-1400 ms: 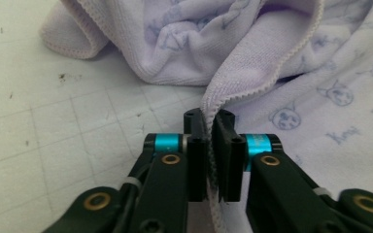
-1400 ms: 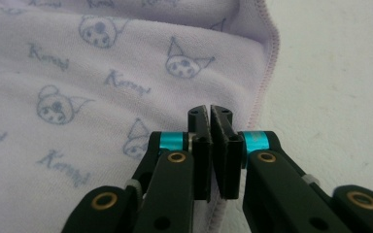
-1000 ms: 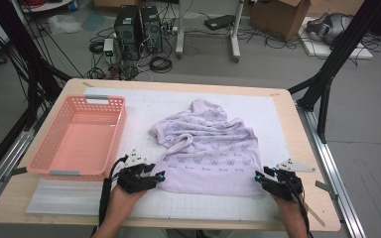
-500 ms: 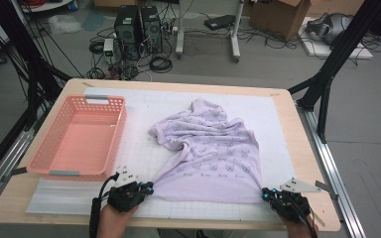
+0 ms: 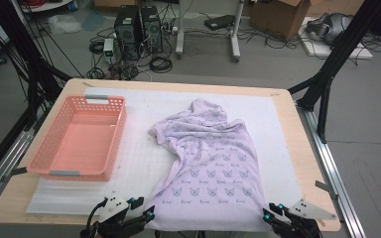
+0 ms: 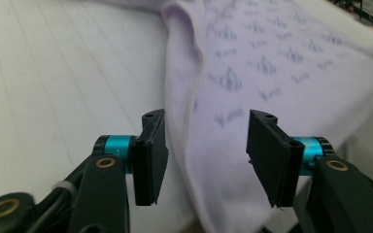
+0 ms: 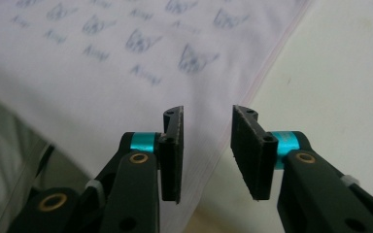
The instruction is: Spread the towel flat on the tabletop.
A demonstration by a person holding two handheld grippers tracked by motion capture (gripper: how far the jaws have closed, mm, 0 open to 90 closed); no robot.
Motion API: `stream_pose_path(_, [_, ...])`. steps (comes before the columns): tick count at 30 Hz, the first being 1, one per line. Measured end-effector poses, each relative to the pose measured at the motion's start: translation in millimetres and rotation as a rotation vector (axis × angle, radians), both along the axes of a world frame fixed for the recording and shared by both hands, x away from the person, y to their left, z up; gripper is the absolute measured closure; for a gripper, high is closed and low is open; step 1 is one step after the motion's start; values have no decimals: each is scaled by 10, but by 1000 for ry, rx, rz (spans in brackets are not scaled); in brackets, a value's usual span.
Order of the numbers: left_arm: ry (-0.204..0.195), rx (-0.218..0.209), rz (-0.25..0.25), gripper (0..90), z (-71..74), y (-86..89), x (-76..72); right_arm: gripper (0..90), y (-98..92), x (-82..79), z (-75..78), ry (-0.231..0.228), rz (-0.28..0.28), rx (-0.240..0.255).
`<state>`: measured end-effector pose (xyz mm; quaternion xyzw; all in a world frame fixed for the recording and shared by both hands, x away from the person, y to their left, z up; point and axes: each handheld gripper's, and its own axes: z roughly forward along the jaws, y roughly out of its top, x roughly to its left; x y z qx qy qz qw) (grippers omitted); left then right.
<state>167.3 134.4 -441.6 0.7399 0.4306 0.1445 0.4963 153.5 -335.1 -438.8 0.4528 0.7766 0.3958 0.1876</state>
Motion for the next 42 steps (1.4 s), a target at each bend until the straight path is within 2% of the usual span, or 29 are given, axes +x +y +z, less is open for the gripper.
stream_pose_path(3, [0, -9, -11, 485, 27, -128, 220, 592, 55, 206, -2, -14, -37, -17])
stream_pose_path(6, [17, 12, -33, 486, 8, -293, 430, 599, 105, 407, -45, -11, -65, -46])
stream_pose_path(9, [45, 39, -51, 521, -50, -415, 593, 606, 142, 556, -96, 5, -89, -43])
stream_pose_path(10, [51, 49, -47, 594, -68, -432, 633, 608, 152, 595, -109, 8, -90, -44])
stream_pose_path(13, [69, 28, -13, 862, -76, -390, 683, 637, 175, 680, -121, 17, -100, -32])
stream_pose_path(15, [67, 26, 11, 872, -54, -302, 664, 766, 173, 702, -116, 28, -87, -22])
stream_pose_path(16, [67, 27, 22, 874, -47, -242, 649, 851, 164, 703, -112, 35, -66, -15])
stream_pose_path(20, [89, 13, 51, 878, -68, 28, 554, 869, 126, 609, -76, 57, -40, -26])
stream_pose_path(23, [109, 29, 24, 877, -81, 136, 466, 869, 48, 448, -48, 78, -26, -32])
stream_pose_path(26, [123, 11, -1, 861, -84, 184, 433, 867, -15, 305, -30, 93, -8, -22])
stream_pose_path(27, [109, 11, -5, 793, -76, 181, 448, 853, -16, 290, -29, 93, 1, -11])
stream_pose_path(28, [97, 8, -10, 684, -68, 177, 475, 817, -7, 289, -22, 84, 9, -11])
stream_pose_path(29, [93, -6, -20, 620, -59, 174, 511, 765, 3, 306, -13, 70, 13, -11])
stream_pose_path(31, [76, -16, -17, 575, -32, 166, 600, 714, 18, 380, 11, 50, -7, -2])
stream_pose_path(34, [48, -46, -26, 571, 19, 131, 744, 707, 27, 545, 41, 18, -33, -2])
stream_pose_path(36, [38, -32, -25, 594, 36, 85, 848, 706, 26, 674, 51, 7, -51, -7])
stream_pose_path(38, [50, -6, -3, 653, 28, 32, 962, 704, 17, 807, 45, 1, -72, -12])
stream_pose_path(40, [73, 4, 4, 654, 3, -18, 1072, 692, 26, 928, 31, 10, -88, -1])
stream_pose_path(42, [98, 10, -6, 638, -24, -74, 1160, 673, 60, 1032, 11, 15, -92, -11])
